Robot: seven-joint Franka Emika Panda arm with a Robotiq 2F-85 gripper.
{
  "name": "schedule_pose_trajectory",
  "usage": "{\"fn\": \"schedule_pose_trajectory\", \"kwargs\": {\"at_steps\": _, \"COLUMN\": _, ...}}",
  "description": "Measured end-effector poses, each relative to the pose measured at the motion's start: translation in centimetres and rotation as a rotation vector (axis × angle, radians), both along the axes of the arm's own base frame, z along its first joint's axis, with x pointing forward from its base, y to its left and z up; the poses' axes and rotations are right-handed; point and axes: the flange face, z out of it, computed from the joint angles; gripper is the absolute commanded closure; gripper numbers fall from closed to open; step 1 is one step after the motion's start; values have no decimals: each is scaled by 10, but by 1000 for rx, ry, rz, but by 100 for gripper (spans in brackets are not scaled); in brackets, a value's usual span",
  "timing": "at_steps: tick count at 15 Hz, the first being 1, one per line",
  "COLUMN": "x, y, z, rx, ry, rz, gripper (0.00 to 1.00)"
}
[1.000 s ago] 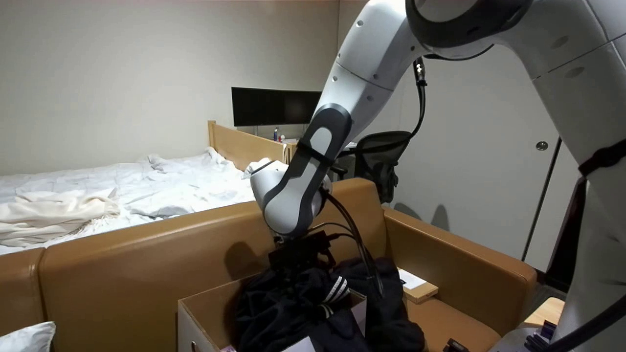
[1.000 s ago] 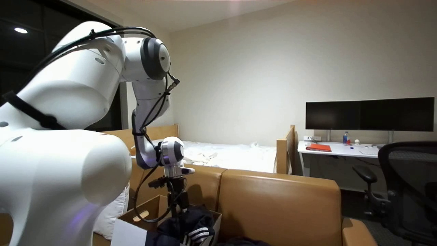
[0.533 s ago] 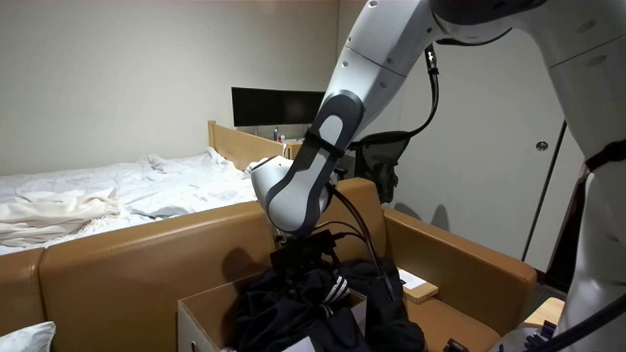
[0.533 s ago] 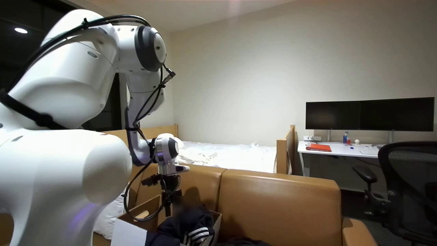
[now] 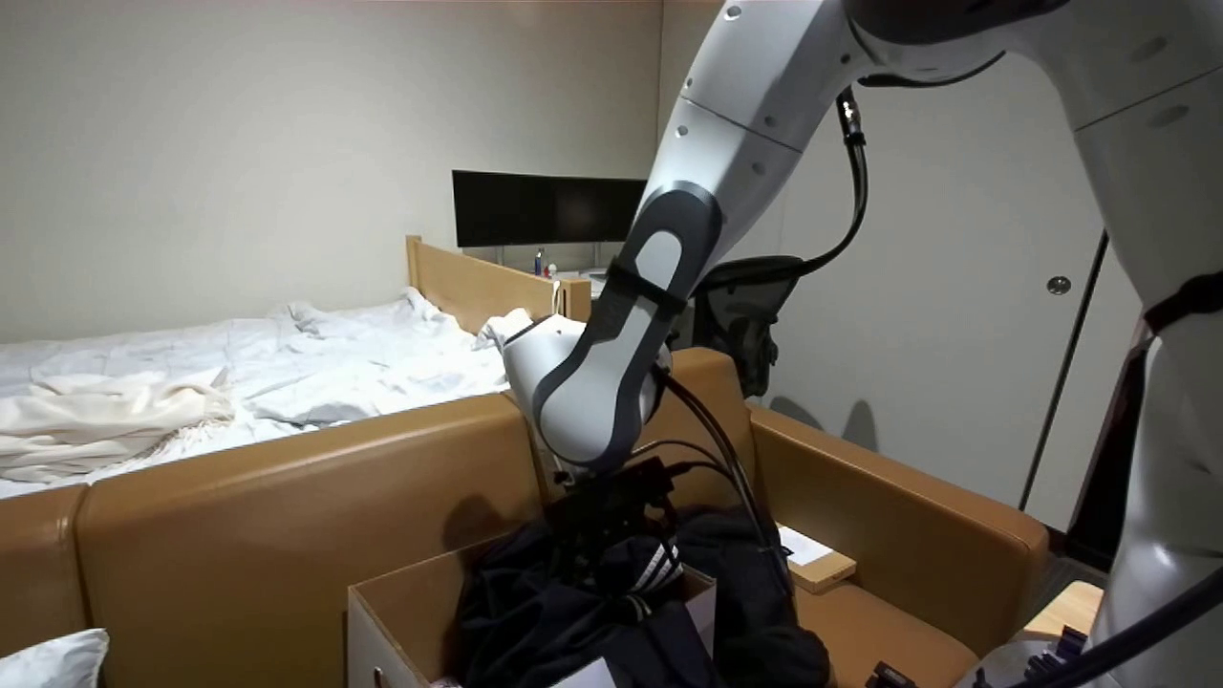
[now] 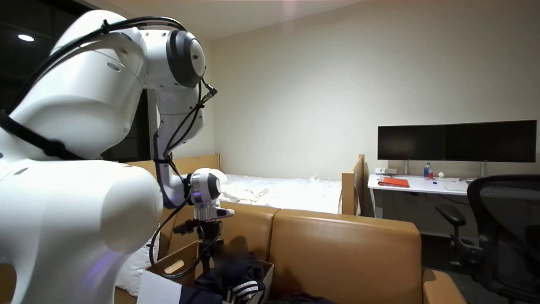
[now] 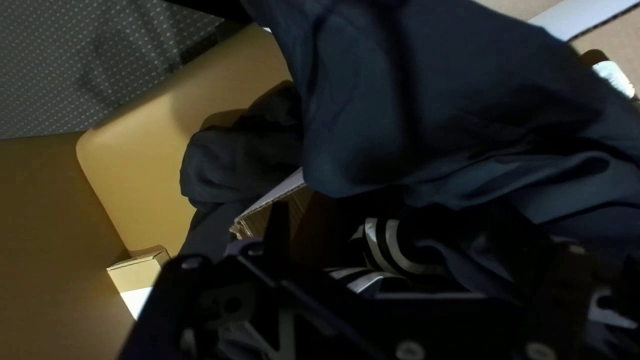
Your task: Pick up the black cloth from the sofa and put it in the box
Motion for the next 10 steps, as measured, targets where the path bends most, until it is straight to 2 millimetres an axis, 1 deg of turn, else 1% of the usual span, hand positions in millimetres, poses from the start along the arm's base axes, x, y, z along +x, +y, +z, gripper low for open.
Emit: {"fn": "schedule_pose_trajectory", "kwargs": {"at_steps": 10, "x": -25, "y": -17, "z": -21, "rx": 15, "ry": -15, "rz": 40, "gripper": 0}}
